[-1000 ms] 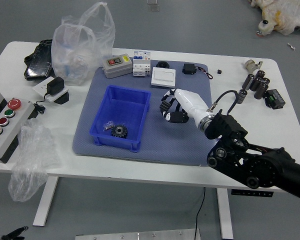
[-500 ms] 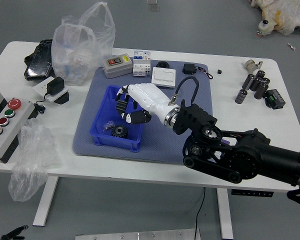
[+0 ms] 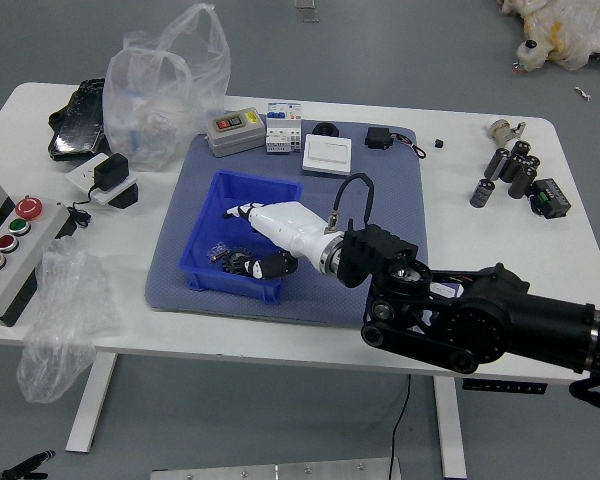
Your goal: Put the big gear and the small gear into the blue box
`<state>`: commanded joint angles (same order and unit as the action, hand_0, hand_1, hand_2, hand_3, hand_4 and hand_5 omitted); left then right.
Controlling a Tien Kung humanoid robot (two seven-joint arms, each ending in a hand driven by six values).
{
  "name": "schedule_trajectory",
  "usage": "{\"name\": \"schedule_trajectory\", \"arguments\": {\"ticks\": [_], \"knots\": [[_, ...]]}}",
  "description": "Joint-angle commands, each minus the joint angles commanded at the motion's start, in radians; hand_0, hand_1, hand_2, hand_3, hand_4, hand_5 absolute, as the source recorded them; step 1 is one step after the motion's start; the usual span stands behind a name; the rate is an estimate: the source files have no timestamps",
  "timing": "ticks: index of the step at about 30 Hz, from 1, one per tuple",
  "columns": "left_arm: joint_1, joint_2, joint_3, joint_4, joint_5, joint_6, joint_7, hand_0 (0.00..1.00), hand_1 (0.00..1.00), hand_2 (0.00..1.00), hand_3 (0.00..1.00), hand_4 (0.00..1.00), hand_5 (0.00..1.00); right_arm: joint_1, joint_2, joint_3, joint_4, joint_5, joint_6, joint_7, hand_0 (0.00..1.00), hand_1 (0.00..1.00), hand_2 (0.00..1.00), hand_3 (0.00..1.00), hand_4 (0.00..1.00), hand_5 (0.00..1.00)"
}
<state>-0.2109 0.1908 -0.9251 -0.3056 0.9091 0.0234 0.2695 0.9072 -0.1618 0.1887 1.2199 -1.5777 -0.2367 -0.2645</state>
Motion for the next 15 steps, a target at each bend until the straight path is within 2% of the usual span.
{"name": "schedule_trajectory", "arguments": {"ticks": [4, 5, 10, 11, 15], "knots": [[0.001, -0.002, 0.004, 0.001, -0.004, 0.0, -0.003, 0.654, 0.497, 0.516, 0.729, 0.758, 0.675, -0.038, -0.019, 0.073, 0.013, 0.004, -0.065, 0.039, 0.415, 0.743, 0.918, 0.998, 0.585, 0.214], [0.001, -0.002, 0.006, 0.001, -0.007, 0.001, -0.004, 0.654, 0.497, 0.514, 0.729, 0.757, 0.674, -0.051, -0.027, 0.094, 0.02, 0.013, -0.084, 0.054, 0.413, 0.727, 0.877, 0.96, 0.582, 0.213], [0.003, -0.003, 0.014, 0.003, -0.018, 0.002, -0.009, 0.654, 0.497, 0.514, 0.729, 0.757, 0.674, -0.145, -0.087, 0.234, 0.058, 0.084, -0.194, 0.149, 0.413, 0.727, 0.877, 0.96, 0.582, 0.213], [0.004, -0.003, 0.016, 0.003, -0.021, 0.003, -0.01, 0.654, 0.497, 0.516, 0.73, 0.759, 0.676, -0.165, -0.099, 0.263, 0.059, 0.096, -0.215, 0.168, 0.528, 0.745, 0.834, 0.907, 0.604, 0.247], [0.006, -0.002, 0.019, 0.004, -0.026, 0.004, -0.012, 0.654, 0.497, 0.516, 0.73, 0.759, 0.676, -0.252, -0.138, 0.395, 0.036, 0.134, -0.266, 0.24, 0.528, 0.745, 0.834, 0.907, 0.604, 0.247]]}}
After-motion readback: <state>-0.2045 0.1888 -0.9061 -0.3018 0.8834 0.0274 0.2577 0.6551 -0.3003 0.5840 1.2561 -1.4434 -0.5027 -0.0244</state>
